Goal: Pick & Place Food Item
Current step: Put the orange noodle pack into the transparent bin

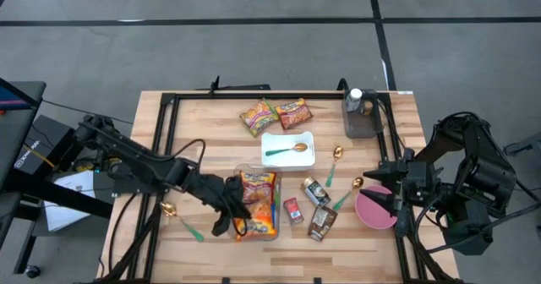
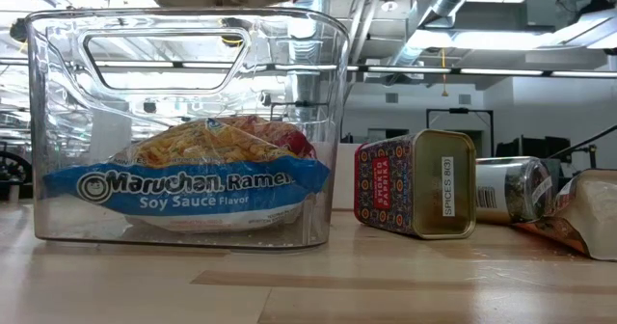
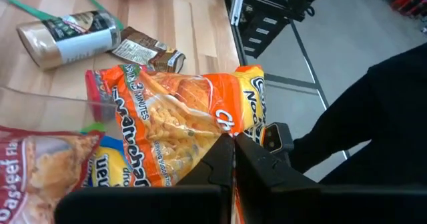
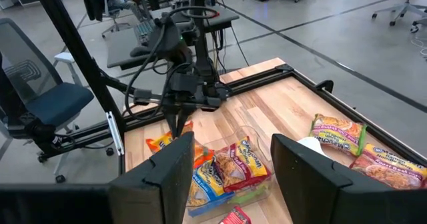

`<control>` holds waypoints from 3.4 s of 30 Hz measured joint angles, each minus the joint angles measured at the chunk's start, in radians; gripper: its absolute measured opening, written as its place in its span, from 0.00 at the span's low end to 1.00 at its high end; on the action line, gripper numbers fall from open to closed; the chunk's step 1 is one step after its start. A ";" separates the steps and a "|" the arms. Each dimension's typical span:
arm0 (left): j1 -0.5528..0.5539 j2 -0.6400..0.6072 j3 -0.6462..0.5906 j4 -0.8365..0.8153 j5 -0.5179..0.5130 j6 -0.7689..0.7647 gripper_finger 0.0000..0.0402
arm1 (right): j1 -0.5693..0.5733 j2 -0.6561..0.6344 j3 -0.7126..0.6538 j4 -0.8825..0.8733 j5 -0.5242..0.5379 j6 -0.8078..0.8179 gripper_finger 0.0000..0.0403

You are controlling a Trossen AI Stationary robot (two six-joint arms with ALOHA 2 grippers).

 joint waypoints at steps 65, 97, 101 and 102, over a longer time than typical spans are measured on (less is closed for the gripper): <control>0.081 0.243 0.000 -0.063 0.091 0.173 0.13 | 0.000 0.000 0.000 -0.003 -0.003 0.011 0.48; 0.062 0.270 0.000 -0.036 0.040 0.153 0.00 | 0.000 0.000 0.000 -0.022 -0.002 0.003 0.48; 0.062 0.277 0.000 -0.035 0.039 0.146 0.00 | 0.000 0.000 0.000 -0.027 -0.002 0.003 0.48; 0.062 0.277 0.000 -0.034 0.039 0.138 0.00 | 0.000 0.000 0.000 -0.028 -0.002 0.004 0.48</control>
